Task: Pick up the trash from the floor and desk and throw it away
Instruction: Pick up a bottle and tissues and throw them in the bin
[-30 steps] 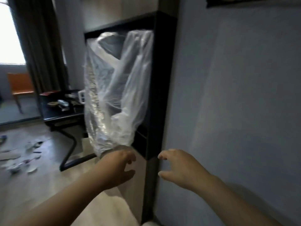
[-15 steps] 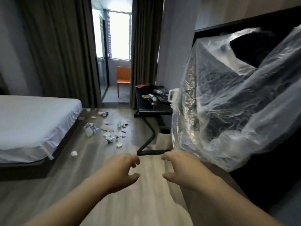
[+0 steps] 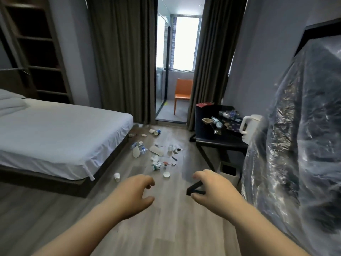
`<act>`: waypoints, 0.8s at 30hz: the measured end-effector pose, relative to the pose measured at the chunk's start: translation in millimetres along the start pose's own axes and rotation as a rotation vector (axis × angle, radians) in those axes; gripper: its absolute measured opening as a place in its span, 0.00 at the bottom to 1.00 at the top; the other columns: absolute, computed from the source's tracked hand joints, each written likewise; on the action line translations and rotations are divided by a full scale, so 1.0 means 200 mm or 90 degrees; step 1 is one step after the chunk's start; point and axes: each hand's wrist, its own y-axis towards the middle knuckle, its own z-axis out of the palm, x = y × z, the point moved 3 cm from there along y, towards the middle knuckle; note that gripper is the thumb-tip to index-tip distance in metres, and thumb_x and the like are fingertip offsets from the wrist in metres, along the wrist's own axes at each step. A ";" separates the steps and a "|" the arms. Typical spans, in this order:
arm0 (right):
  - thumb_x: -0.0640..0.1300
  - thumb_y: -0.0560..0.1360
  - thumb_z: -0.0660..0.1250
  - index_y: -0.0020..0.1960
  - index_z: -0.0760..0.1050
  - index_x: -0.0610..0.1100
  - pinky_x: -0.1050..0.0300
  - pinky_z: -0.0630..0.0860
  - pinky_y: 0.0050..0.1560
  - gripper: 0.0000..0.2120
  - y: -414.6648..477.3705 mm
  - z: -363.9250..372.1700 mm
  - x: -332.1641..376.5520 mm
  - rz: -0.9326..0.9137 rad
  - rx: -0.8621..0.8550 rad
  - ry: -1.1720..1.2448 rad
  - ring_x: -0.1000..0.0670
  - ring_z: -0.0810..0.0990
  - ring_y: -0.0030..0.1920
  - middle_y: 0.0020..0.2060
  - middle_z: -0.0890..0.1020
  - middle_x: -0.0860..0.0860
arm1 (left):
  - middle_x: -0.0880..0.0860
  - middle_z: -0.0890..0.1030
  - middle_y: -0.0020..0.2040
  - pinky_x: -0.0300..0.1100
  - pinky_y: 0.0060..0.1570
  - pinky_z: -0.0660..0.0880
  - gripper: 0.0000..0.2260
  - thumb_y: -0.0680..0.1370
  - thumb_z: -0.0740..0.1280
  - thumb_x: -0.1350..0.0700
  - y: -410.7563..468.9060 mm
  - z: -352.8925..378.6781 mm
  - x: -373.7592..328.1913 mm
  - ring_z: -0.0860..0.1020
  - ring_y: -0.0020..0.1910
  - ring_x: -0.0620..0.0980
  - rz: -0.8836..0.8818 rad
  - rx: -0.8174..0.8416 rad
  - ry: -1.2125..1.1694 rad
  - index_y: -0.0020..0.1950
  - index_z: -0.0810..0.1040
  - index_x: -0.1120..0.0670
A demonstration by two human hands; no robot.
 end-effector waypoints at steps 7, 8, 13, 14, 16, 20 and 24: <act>0.54 0.73 0.65 0.67 0.69 0.52 0.58 0.72 0.53 0.23 0.59 0.15 -0.05 -0.034 0.041 0.012 0.51 0.75 0.59 0.58 0.75 0.53 | 0.43 0.76 0.56 0.38 0.54 0.74 0.16 0.75 0.66 0.45 0.42 0.02 0.32 0.75 0.53 0.41 -0.055 0.005 -0.023 0.61 0.73 0.45; 0.54 0.73 0.65 0.67 0.69 0.52 0.58 0.72 0.53 0.23 0.69 0.19 -0.05 -0.034 0.043 0.013 0.51 0.75 0.59 0.58 0.75 0.53 | 0.43 0.76 0.56 0.38 0.54 0.73 0.16 0.75 0.66 0.45 0.50 0.04 0.40 0.75 0.53 0.41 -0.060 0.008 -0.026 0.62 0.74 0.46; 0.54 0.72 0.65 0.65 0.71 0.53 0.61 0.69 0.49 0.21 1.15 0.34 -0.03 -0.026 0.062 0.022 0.53 0.74 0.58 0.57 0.75 0.55 | 0.45 0.77 0.57 0.40 0.55 0.73 0.16 0.75 0.66 0.46 0.85 0.05 0.71 0.76 0.54 0.42 -0.065 0.027 -0.025 0.62 0.73 0.47; 0.54 0.73 0.65 0.65 0.71 0.53 0.60 0.69 0.49 0.21 1.25 0.36 -0.01 -0.022 0.071 0.024 0.53 0.75 0.58 0.57 0.75 0.55 | 0.45 0.77 0.58 0.40 0.55 0.73 0.17 0.75 0.66 0.46 0.93 0.03 0.78 0.76 0.55 0.42 -0.068 0.032 -0.027 0.63 0.73 0.47; 0.53 0.72 0.66 0.65 0.71 0.52 0.60 0.70 0.51 0.21 1.45 0.39 0.03 -0.020 0.085 0.029 0.52 0.75 0.58 0.58 0.76 0.54 | 0.45 0.77 0.58 0.40 0.55 0.74 0.17 0.75 0.66 0.46 1.08 0.00 0.90 0.76 0.55 0.43 -0.070 0.044 -0.032 0.63 0.73 0.47; 0.51 0.73 0.67 0.66 0.71 0.51 0.60 0.70 0.52 0.22 1.78 0.44 0.06 -0.022 0.080 0.040 0.53 0.74 0.60 0.61 0.75 0.54 | 0.45 0.77 0.58 0.41 0.54 0.74 0.17 0.75 0.66 0.47 1.37 -0.06 1.11 0.76 0.54 0.44 -0.057 0.045 -0.010 0.63 0.74 0.48; 0.51 0.73 0.67 0.67 0.71 0.51 0.60 0.70 0.53 0.23 2.06 0.49 0.02 -0.015 0.098 0.044 0.52 0.74 0.61 0.62 0.75 0.54 | 0.45 0.78 0.57 0.40 0.53 0.74 0.17 0.75 0.66 0.47 1.65 -0.06 1.23 0.76 0.54 0.44 -0.052 0.051 -0.028 0.63 0.74 0.48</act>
